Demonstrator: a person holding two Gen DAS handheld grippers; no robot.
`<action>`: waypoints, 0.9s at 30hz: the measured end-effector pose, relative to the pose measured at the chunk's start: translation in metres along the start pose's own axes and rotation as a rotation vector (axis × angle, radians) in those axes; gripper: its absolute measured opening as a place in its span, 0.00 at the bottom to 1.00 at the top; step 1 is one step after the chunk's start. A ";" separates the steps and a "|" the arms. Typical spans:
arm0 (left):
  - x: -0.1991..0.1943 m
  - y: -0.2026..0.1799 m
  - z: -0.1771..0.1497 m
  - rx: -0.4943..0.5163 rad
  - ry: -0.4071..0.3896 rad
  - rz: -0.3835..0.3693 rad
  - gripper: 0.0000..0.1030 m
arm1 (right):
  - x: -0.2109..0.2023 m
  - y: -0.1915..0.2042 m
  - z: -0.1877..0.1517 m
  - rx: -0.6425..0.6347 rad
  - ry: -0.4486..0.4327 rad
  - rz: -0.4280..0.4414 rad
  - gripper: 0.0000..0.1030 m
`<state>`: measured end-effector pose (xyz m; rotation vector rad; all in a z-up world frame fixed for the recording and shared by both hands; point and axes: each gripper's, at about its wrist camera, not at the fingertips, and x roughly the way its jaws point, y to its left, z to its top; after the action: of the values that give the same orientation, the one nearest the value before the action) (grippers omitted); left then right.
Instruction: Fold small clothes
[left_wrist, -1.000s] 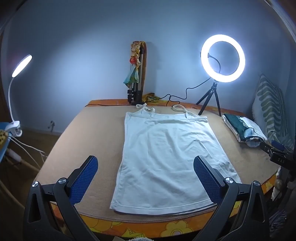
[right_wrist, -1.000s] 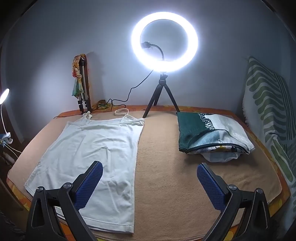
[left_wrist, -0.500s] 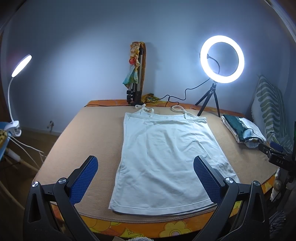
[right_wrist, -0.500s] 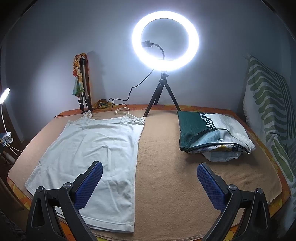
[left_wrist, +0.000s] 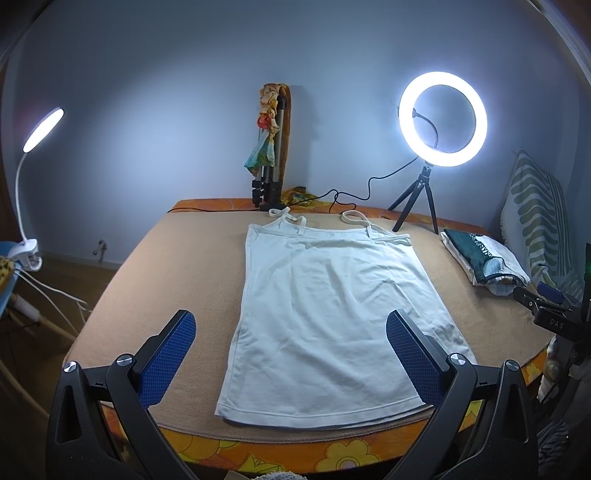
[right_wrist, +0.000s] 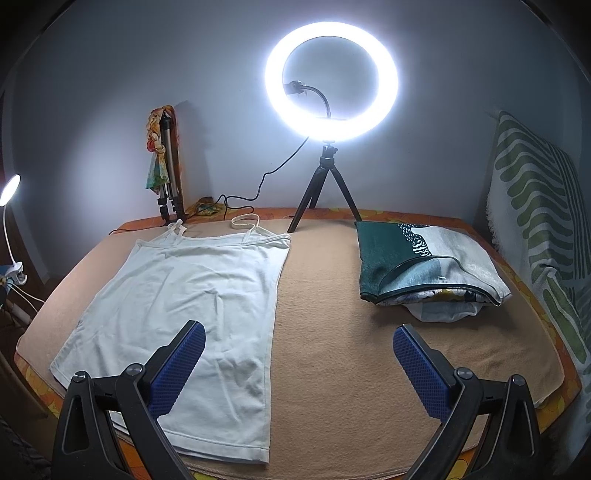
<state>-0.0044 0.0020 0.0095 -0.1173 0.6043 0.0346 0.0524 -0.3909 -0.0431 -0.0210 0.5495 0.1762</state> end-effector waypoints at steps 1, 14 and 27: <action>0.000 0.000 0.000 0.000 0.000 0.000 1.00 | 0.000 0.000 0.000 0.000 0.000 0.000 1.00; -0.001 -0.002 0.000 0.000 -0.005 0.002 1.00 | 0.000 0.001 0.000 -0.001 0.000 0.000 1.00; -0.002 -0.003 -0.001 0.000 -0.006 0.002 1.00 | 0.000 0.001 0.000 -0.003 -0.001 0.000 1.00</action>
<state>-0.0068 -0.0013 0.0103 -0.1168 0.5980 0.0364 0.0524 -0.3901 -0.0430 -0.0239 0.5479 0.1765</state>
